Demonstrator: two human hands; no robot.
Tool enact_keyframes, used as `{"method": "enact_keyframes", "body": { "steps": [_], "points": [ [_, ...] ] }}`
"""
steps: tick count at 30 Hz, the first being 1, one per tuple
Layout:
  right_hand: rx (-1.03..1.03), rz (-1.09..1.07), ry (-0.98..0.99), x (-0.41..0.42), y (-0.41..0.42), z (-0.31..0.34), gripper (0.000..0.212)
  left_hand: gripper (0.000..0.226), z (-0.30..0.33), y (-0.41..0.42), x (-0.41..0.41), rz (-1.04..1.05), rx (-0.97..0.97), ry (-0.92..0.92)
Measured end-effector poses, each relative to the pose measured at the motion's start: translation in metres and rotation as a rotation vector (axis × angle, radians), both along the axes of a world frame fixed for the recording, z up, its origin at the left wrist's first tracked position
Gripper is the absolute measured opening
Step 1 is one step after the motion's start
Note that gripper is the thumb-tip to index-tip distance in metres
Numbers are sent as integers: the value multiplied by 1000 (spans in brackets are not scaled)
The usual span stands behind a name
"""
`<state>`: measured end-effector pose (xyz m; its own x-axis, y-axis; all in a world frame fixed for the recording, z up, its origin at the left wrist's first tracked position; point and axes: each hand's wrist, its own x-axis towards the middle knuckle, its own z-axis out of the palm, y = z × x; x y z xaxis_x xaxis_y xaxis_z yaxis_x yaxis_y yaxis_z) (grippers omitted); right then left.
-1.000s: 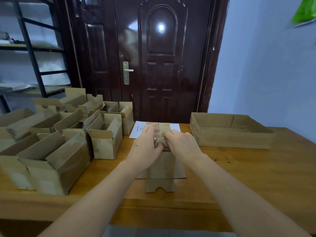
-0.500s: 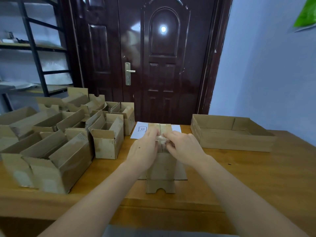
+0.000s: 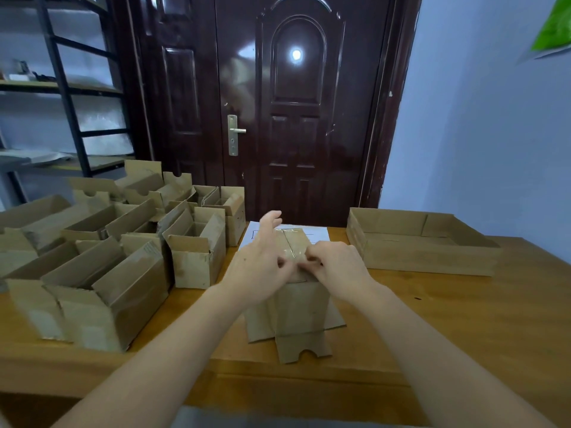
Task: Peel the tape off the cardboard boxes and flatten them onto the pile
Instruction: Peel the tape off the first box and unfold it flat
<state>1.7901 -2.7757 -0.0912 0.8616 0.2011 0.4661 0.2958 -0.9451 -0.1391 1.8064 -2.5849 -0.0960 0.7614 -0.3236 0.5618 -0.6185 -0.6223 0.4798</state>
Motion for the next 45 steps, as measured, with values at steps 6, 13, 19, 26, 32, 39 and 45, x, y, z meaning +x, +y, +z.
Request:
{"method": "enact_keyframes", "body": {
  "steps": [6,13,19,26,32,39,45],
  "points": [
    [241,113,38,-5,-13,-10,44,31,11,14,28,-87,448,43],
    [434,157,116,-4,-37,-11,2,41,25,0,14,-169,669,37],
    [334,-49,-6,-7,-41,4,47,60,28,-5,19,-194,608,280],
    [428,-128,124,-9,-33,23,21,70,25,-34,-3,151,739,180],
    [974,2,281,-14,-33,14,21,41,18,-47,-7,237,628,-121],
    [976,77,474,-17,-33,18,31,31,7,-52,9,-105,216,69],
    [920,21,436,-17,-26,15,7,36,6,-56,6,-196,151,186]
  ]
}}
